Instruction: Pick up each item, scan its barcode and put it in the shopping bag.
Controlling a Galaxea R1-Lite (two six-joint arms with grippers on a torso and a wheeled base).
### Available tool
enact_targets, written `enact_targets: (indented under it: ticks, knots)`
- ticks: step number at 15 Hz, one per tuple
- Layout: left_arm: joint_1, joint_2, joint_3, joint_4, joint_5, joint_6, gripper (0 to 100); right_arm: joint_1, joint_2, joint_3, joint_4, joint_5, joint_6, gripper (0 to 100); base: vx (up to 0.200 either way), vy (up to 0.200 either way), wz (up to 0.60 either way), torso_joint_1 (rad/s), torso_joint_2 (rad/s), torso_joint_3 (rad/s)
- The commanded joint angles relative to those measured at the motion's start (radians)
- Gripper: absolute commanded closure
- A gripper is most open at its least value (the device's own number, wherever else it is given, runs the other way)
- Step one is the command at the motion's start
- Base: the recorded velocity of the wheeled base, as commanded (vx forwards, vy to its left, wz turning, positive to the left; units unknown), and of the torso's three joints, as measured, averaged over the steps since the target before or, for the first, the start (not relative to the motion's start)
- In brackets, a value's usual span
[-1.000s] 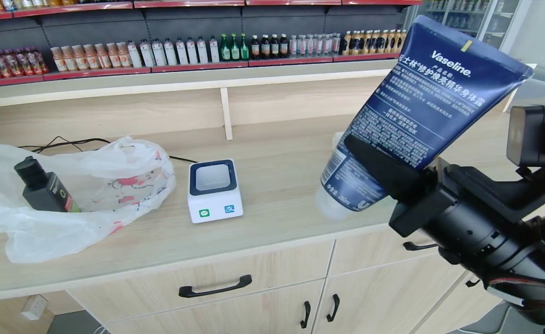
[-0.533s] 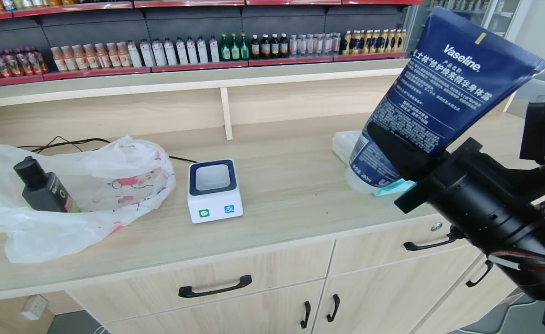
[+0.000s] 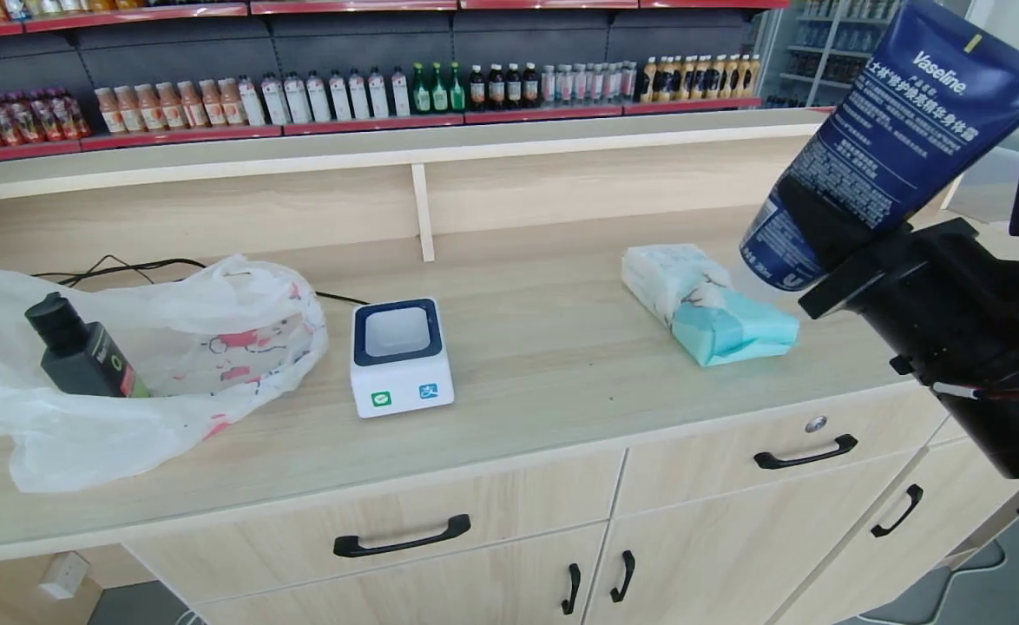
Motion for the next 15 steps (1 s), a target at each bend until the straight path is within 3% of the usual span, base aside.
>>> enact_targets:
  ticks: [1,5,15]
  knots:
    - [0.0,0.0,0.0,0.0,0.0,0.0,0,-0.083,0.02,-0.012,-0.001,0.002,0.002,100,-0.2,0.0,0.0,0.012,0.0,-0.002]
    - [0.0,0.0,0.0,-0.001,0.0,-0.002,0,-0.119,0.089,-0.091,-0.001,-0.001,-0.024,100,-0.05,0.0,0.0,0.007,0.0,-0.002]
    - [0.0,0.0,0.0,-0.004,0.001,-0.005,0,-0.113,0.07,-0.045,-0.001,0.008,0.013,100,0.0,0.2,0.0,0.004,0.0,0.001]
